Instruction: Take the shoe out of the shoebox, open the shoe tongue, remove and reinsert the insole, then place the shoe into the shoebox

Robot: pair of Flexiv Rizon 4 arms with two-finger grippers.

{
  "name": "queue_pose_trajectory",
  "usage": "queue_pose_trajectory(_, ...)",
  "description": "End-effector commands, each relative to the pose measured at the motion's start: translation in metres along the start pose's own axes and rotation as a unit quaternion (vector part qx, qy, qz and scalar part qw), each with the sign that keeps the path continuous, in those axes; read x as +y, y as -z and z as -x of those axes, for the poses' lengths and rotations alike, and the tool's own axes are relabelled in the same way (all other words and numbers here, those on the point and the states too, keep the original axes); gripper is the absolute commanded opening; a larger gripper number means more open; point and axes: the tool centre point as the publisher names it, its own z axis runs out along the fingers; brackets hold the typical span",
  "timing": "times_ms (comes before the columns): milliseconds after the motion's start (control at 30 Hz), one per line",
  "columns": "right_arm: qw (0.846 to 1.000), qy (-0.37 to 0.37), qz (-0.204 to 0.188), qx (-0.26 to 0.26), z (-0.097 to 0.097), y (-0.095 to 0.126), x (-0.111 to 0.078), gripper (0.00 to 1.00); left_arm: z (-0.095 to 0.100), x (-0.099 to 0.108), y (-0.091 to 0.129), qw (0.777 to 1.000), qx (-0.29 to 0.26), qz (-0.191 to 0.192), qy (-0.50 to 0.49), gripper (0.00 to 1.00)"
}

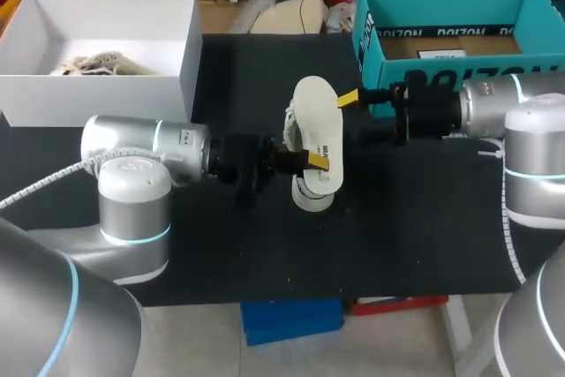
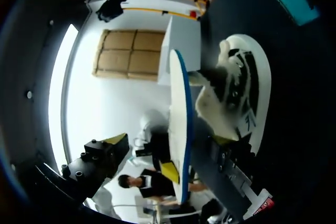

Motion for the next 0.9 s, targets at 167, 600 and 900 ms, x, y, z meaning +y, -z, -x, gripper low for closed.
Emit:
queue_pose_trajectory(167, 1.000, 0.008, -0.027, -0.002, 0.009, -0.032, -0.002, 0.35, 0.000, 0.000, 0.000, 1.000, 0.001, 0.001, -0.001, 0.00)
queue_pose_trajectory(600, 0.999, 0.011, -0.031, 0.000, 0.020, -0.044, -0.002, 0.18, 0.000, 0.000, 0.000, 1.000, 0.001, 0.001, -0.001, 0.00)
queue_pose_trajectory(900, 1.000, 0.008, -0.028, -0.002, 0.023, -0.039, 0.001, 0.13, 0.000, 0.000, 0.000, 1.000, 0.001, 0.001, -0.001, 0.00)
